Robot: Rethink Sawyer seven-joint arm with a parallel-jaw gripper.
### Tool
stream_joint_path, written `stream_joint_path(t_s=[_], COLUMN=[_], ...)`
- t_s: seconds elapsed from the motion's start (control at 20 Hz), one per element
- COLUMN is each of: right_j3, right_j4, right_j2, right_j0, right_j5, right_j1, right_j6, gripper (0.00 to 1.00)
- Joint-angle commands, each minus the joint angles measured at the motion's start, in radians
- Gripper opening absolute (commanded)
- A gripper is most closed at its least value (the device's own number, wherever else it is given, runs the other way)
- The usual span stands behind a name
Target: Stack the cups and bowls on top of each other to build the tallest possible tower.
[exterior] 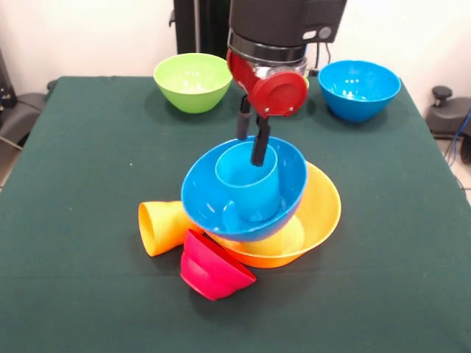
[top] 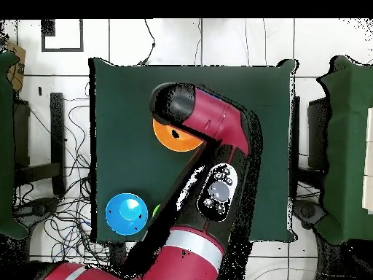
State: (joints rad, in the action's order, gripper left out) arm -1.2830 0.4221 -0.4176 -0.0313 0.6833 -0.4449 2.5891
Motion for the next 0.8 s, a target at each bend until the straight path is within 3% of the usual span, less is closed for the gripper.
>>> stream_joint_path(t_s=[0.05,0.8], right_j3=[0.108,0.062], right_j4=[-0.027,-0.023], right_j2=[0.072,0.101], right_j0=[-0.014,-0.011], right_j5=[0.137,0.050], right_j1=[0.073,0.085], right_j6=[0.110,0.096], gripper=[1.00,1.00])
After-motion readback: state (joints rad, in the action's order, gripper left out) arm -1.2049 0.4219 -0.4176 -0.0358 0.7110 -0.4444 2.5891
